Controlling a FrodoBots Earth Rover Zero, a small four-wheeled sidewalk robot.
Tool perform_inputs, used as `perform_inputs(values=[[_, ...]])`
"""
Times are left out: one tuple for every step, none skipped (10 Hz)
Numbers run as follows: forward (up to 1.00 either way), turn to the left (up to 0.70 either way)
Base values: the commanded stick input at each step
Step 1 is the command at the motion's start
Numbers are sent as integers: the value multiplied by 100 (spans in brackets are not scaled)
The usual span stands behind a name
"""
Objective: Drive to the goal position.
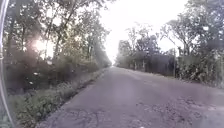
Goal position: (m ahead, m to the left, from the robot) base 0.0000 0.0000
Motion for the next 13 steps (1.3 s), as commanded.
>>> perform_inputs(values=[[10,1],[10,1],[10,1],[10,1],[10,1],[10,1],[10,1],[10,1],[10,1],[10,1],[10,1],[10,1],[10,1]])
